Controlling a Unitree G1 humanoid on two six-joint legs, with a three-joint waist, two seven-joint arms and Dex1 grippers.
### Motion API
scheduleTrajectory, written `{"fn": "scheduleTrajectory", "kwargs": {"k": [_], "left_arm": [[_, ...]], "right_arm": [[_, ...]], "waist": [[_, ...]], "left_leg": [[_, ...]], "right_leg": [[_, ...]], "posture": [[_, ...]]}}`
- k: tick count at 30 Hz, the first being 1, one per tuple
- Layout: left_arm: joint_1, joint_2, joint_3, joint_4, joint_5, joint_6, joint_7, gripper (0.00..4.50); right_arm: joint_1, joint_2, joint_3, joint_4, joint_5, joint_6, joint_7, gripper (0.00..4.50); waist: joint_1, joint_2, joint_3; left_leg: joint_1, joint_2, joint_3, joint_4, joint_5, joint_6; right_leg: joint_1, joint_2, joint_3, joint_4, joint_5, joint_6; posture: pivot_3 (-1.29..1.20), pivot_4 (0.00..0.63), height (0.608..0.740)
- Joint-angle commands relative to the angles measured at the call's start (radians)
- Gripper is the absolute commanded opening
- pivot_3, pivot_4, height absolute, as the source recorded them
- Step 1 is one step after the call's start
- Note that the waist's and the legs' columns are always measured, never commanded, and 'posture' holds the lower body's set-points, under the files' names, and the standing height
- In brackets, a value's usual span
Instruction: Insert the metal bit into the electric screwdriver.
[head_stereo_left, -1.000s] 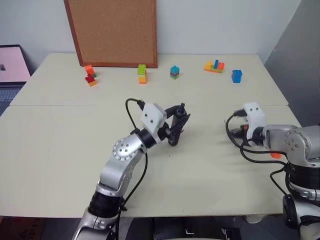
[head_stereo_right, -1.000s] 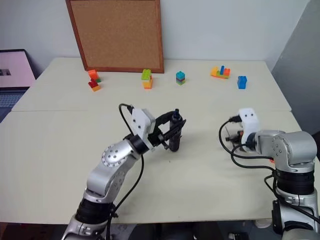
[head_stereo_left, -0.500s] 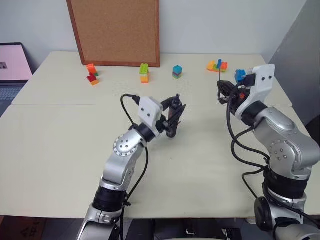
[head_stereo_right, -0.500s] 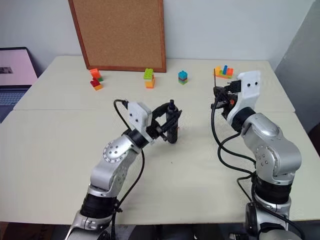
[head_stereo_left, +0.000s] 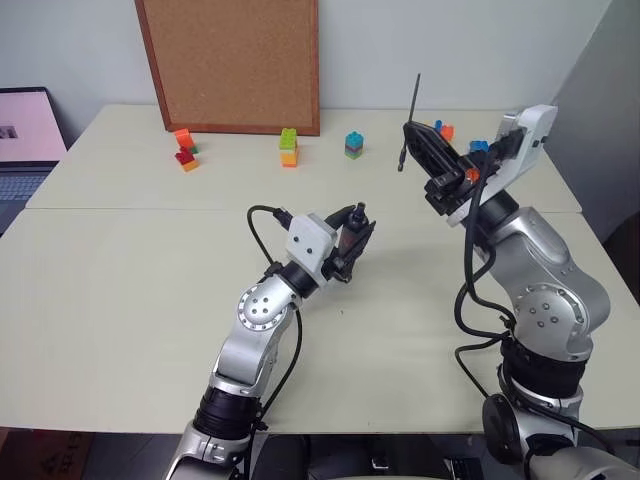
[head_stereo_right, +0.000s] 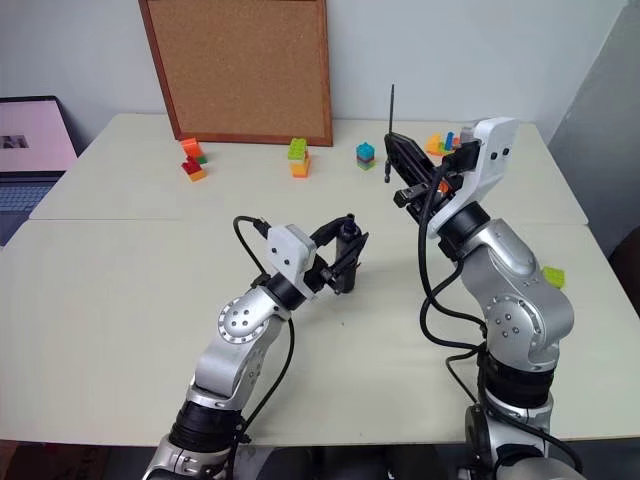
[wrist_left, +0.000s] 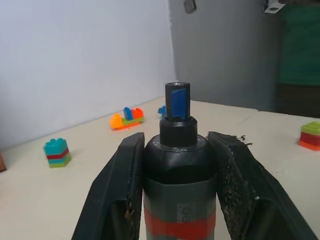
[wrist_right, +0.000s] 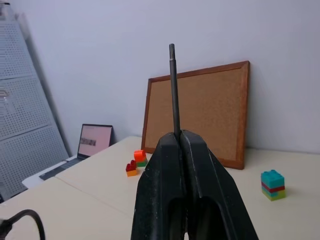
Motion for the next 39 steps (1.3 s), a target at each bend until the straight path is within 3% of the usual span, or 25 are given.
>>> {"fn": "scheduleTrajectory", "kwargs": {"k": [1,10,23,39], "left_arm": [[-0.033,0.009,0.030,-0.075,-0.070,0.030,-0.034,1.63],[-0.008,0.030,0.042,0.034,-0.032,-0.024,-0.031,1.63],[-0.004,0.049,0.048,0.048,-0.028,-0.032,-0.036,1.63],[-0.015,0.049,0.067,0.047,-0.036,-0.003,-0.011,1.63]], "right_arm": [[0.008,-0.017,0.024,-0.037,0.004,-0.063,0.024,0.00],[0.043,-0.029,0.100,-0.034,-0.041,-0.144,0.036,0.00],[0.093,0.032,0.250,0.027,-0.122,-0.280,0.068,0.00],[0.136,0.062,0.313,0.074,-0.221,-0.404,0.083,0.00]], "waist": [[0.000,0.000,0.000],[-0.001,0.000,0.000],[-0.003,0.000,0.000],[-0.003,0.000,0.000]], "left_leg": [[0.000,0.000,0.000,0.000,0.000,0.000],[0.001,0.000,0.000,0.000,0.000,0.000],[0.003,0.000,-0.001,0.000,0.000,0.000],[0.004,0.000,-0.001,0.000,0.000,0.000]], "right_leg": [[0.000,0.000,0.000,0.000,0.000,0.000],[0.000,0.000,0.000,0.000,0.000,0.000],[0.001,0.001,0.000,0.002,0.000,0.001],[0.001,0.002,0.000,0.002,0.000,0.000]], "posture": [[0.00,0.150,0.740],[0.00,0.150,0.740],[0.00,0.150,0.740],[0.00,0.150,0.740]]}}
